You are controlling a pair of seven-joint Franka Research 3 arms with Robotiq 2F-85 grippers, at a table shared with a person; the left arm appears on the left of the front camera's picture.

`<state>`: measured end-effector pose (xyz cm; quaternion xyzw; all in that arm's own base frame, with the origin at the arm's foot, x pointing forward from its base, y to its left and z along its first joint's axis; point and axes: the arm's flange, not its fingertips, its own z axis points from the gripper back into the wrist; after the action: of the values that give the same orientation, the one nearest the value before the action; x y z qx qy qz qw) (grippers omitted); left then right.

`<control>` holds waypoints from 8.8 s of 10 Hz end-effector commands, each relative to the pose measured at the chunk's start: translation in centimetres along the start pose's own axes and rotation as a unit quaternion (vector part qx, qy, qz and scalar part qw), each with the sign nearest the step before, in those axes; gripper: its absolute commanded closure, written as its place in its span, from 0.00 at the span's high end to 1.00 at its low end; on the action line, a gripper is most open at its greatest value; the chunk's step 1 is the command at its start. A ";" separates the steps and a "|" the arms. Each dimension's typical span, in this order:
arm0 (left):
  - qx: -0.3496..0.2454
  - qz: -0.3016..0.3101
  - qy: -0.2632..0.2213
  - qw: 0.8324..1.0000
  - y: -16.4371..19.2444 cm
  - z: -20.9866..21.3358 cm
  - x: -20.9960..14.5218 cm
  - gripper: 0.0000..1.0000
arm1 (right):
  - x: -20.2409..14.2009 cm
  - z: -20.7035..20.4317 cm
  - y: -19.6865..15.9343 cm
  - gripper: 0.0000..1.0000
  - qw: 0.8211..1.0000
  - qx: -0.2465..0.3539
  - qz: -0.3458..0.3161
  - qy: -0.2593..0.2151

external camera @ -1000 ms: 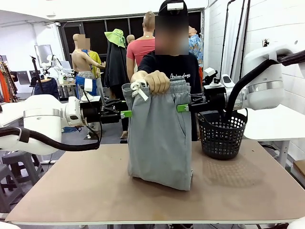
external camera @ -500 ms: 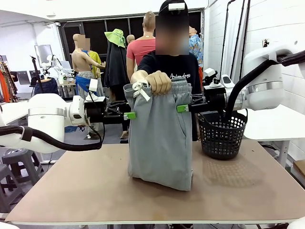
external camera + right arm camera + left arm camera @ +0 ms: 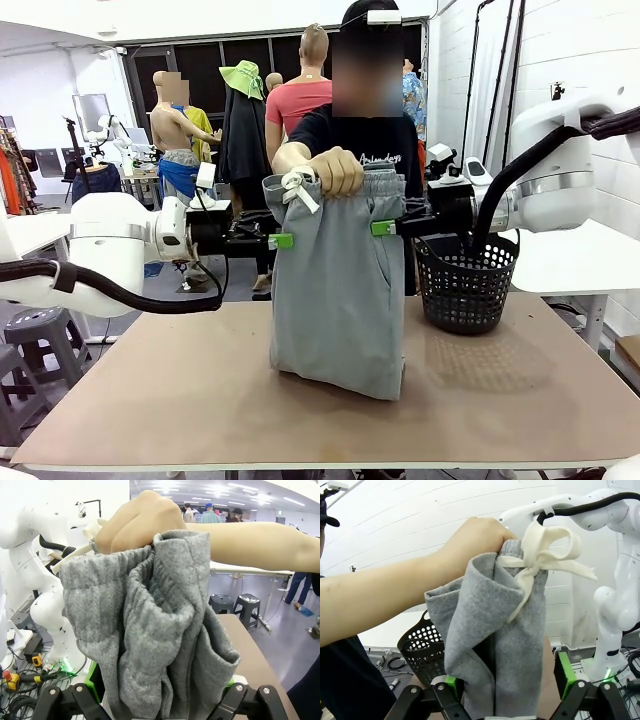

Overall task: Fold the training pants.
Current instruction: Release the ends of the Training pants and then grab the overlapped ends, then fold the Training pants in half.

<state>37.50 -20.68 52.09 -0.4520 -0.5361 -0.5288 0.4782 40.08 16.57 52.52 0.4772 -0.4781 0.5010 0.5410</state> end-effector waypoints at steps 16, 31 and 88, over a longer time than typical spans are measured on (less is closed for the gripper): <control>-0.002 0.032 0.018 0.999 2.9 -3.8 1.0 0.91 | -0.7 -3.0 0.0 1.00 0.999 0.026 -0.022 -0.021; 0.029 0.023 -0.004 0.999 1.3 -4.8 1.4 0.82 | 0.2 -4.5 0.1 0.98 0.998 0.047 0.012 -0.034; 0.079 0.039 0.023 0.996 10.3 0.5 6.2 0.00 | 8.2 -5.7 -9.4 0.00 0.996 0.044 0.050 0.058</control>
<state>45.63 -20.15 58.61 -0.4175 -0.5521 -0.4865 0.5331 48.84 22.09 59.76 0.4501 -0.4630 0.5743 0.5033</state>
